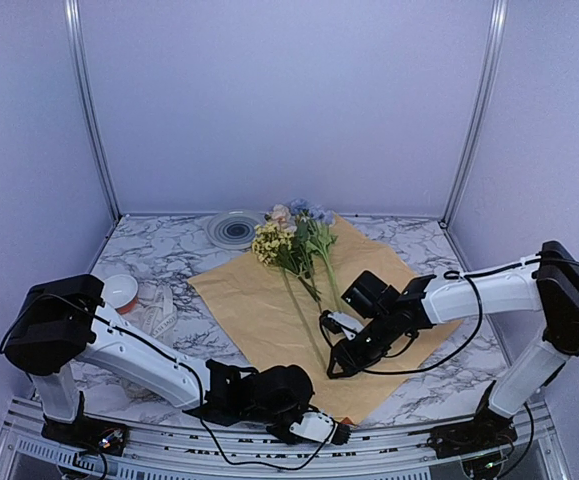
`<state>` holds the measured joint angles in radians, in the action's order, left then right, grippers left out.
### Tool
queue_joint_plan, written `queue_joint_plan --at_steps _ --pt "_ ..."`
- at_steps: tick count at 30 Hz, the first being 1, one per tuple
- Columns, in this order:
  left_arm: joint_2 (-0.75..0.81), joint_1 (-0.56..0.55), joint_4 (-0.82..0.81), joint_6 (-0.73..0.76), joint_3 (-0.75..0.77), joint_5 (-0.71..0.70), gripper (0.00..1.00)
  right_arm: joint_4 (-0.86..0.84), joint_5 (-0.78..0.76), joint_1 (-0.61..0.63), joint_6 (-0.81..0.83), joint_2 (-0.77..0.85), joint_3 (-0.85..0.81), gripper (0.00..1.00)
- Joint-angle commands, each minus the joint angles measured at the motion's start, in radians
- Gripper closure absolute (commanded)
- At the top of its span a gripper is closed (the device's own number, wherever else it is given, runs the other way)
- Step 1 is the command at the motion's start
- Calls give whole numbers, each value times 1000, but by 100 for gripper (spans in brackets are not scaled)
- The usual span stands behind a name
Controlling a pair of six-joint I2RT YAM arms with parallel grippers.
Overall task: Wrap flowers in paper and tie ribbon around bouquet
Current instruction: Pick up the bottom corner of the flattened wrapping paper from the center of the board, then fold the bottom corner of the flattened wrapping paper at the center of the board.
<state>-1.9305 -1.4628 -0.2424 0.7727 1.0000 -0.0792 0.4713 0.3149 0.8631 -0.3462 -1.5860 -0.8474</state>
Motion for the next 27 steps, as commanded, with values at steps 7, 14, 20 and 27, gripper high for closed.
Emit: queue_joint_plan --at_steps 7,14,20,27 --pt "82 108 -77 -192 -10 33 100 -33 134 -133 72 32 -46 54" --pt "103 259 -145 -335 5 165 100 -115 358 -281 161 75 -86 51" --pt "51 360 -169 -376 60 231 100 -237 507 -408 189 76 -50 43" --pt "-19 462 -169 -379 162 277 100 -319 551 -442 205 60 -8 36"
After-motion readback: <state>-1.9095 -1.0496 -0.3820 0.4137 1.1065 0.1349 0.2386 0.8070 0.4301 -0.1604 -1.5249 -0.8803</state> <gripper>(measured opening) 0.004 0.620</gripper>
